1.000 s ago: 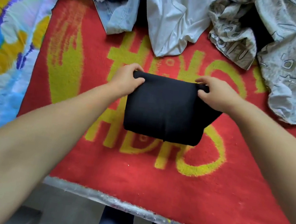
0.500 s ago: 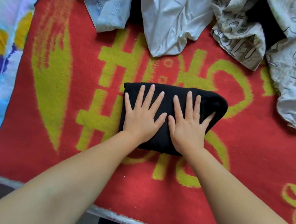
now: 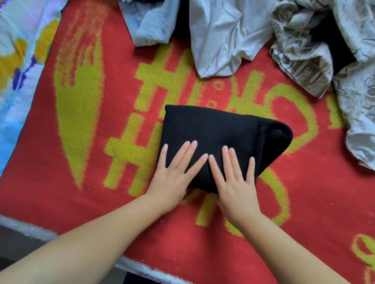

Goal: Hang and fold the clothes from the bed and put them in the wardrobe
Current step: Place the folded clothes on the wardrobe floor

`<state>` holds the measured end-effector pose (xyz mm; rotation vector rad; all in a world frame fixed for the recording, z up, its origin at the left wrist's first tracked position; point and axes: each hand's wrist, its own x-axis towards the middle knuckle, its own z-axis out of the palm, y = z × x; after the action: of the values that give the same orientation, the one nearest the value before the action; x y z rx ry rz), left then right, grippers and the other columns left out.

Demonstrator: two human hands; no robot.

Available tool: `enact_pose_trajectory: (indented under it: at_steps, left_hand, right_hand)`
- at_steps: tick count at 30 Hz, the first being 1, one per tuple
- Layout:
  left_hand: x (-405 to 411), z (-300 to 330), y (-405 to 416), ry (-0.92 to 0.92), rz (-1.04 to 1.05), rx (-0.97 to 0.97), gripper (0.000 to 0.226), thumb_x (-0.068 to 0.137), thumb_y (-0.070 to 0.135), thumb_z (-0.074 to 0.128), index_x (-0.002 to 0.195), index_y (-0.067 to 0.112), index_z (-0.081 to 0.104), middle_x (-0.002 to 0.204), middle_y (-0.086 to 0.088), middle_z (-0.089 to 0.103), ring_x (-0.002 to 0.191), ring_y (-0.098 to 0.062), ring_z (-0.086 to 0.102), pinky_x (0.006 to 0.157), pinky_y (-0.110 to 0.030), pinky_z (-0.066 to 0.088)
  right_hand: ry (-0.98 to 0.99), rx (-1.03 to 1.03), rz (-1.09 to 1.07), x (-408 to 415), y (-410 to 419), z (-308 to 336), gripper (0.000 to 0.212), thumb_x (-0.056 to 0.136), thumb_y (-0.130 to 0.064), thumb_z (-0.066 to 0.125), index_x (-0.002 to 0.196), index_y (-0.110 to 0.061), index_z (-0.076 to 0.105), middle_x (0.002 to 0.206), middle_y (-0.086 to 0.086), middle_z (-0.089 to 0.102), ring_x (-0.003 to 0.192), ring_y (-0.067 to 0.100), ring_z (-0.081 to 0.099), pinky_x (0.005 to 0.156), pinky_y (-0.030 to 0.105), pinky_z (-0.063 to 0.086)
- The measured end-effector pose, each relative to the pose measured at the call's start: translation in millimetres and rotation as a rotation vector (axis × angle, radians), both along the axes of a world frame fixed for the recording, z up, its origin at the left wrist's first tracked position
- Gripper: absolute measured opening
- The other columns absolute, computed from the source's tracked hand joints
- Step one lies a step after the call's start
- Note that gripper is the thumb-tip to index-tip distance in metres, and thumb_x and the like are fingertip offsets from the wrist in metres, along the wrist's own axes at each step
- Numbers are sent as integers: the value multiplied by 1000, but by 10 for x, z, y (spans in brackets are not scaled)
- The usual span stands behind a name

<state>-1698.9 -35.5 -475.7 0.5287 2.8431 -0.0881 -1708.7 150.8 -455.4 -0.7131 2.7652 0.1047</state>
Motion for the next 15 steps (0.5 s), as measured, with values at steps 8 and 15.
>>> enact_pose_trajectory:
  at_steps: [8,15]
  left_hand:
    - [-414,183,44,-148,45,24,90,84,29,67,152,21,8,156,-10,21,144,-28,17,114,-53,20]
    - [-809,1115,-54,-55,133,141,73,86,21,63,148,20,25,138,-3,45,127,-26,42,101,-42,36]
  right_hand:
    - [-134,70,-45,-478,-68,101,73,93,-13,48,153,-21,8,156,8,24,146,24,18,117,48,10]
    - [-91,5,-31,-917,-199,1115,68,92,-12,51,152,-22,19,148,2,39,135,25,37,105,40,36]
